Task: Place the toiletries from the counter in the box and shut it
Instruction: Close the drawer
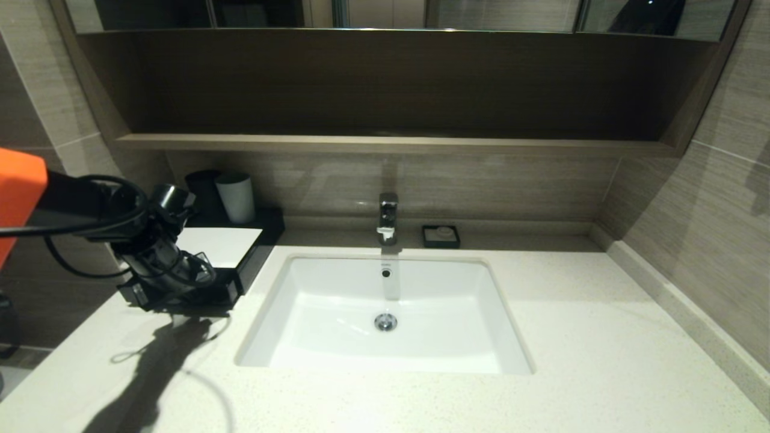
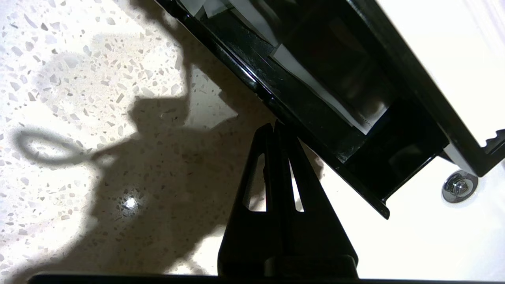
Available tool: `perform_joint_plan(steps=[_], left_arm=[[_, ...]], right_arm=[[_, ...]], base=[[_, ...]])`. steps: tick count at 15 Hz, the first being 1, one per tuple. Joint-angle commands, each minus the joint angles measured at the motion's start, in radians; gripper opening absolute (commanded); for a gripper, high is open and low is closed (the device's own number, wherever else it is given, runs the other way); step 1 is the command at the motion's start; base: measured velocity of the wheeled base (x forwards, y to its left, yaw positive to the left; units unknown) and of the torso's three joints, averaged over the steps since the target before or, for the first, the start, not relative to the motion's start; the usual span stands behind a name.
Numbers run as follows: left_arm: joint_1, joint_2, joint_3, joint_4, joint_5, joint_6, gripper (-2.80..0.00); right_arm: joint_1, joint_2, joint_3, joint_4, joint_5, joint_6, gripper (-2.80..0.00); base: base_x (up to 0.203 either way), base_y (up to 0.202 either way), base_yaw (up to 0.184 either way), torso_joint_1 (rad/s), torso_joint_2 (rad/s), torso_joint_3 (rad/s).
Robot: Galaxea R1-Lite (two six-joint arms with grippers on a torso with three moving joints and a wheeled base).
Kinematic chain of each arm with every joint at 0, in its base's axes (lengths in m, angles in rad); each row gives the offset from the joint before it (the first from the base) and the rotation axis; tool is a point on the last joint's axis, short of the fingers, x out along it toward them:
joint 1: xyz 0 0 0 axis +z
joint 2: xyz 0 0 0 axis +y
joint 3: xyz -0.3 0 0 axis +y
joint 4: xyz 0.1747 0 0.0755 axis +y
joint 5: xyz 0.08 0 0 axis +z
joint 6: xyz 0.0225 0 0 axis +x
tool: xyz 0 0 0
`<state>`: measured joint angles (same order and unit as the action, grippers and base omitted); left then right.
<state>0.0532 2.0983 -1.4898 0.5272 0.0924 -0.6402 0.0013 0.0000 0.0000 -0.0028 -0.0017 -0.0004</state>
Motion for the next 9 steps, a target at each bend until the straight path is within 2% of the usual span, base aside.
perform_joint_plan(steps=[1, 9], left_arm=[[0.0, 0.018, -0.016, 0.002, 0.001, -0.004, -2.8], [0.0, 0.054, -0.057, 0.0, 0.001, -0.006, -2.8]], right_arm=[[0.001, -0.002, 0.002, 0.0, 0.0, -0.001, -2.8], [0.0, -0.001, 0.002, 0.0, 0.0, 0.0, -2.8]], base=[[0.0, 0.0, 0.0, 0.0, 0.0, 0.0], [0.0, 0.0, 0.0, 0.0, 0.0, 0.0]])
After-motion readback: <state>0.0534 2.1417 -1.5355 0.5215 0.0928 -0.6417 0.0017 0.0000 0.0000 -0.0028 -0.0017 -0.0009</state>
